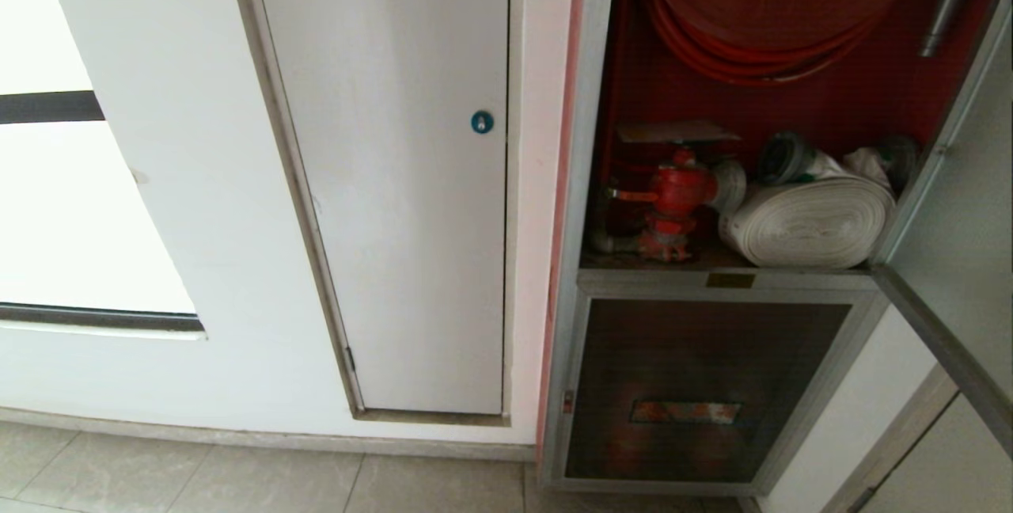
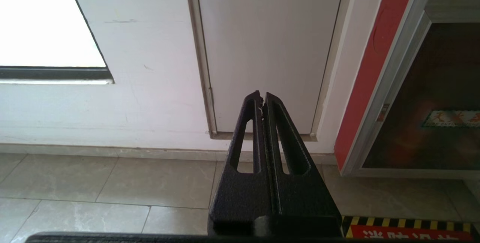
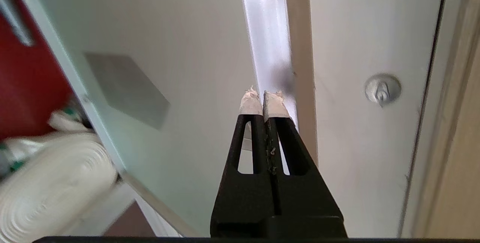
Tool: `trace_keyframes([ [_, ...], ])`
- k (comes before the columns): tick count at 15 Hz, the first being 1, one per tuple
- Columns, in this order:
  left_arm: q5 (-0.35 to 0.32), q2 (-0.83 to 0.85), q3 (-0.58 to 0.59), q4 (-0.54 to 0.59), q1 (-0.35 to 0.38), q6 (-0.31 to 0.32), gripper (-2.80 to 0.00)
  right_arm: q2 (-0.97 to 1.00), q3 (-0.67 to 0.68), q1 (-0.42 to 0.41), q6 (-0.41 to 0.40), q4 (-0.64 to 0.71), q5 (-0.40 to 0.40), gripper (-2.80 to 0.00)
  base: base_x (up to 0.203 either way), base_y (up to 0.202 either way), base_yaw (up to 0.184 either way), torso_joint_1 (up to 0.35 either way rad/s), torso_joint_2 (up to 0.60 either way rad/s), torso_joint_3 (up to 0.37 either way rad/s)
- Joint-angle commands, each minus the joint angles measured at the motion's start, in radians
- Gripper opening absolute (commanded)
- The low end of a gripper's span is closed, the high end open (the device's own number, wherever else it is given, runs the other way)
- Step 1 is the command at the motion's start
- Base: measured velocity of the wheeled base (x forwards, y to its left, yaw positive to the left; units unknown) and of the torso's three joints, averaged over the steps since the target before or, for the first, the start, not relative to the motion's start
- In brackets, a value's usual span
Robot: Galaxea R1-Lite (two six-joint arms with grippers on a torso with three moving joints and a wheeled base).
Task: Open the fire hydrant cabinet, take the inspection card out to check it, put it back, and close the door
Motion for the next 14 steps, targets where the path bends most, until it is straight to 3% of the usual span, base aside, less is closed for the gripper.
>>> trace_keyframes([
  [1,0.000,0.001,0.000,0.000,0.000,0.000,-2.80,-0.001,-0.015,-0.019,0.022,0.044,-0.006,-2.80,0.000,0.000,0.000,0.000,0.00,0.000],
  [3,0.000,0.001,0.000,0.000,-0.001,0.000,-2.80,-0.001,-0.024,-0.046,0.057,0.093,-0.003,-2.80,0.000,0.000,0.000,0.000,0.00,0.000],
  [11,0.000,0.001,-0.001,0.000,0.000,0.000,-2.80,-0.003,-0.029,-0.109,0.064,0.122,0.007,-2.80,0.000,0.000,0.000,0.000,0.00,0.000],
  [14,0.000,0.001,0.000,0.000,0.000,0.000,-2.80,-0.002,-0.028,-0.108,0.064,0.177,0.110,-2.80,0.000,0.000,0.000,0.000,0.00,0.000],
])
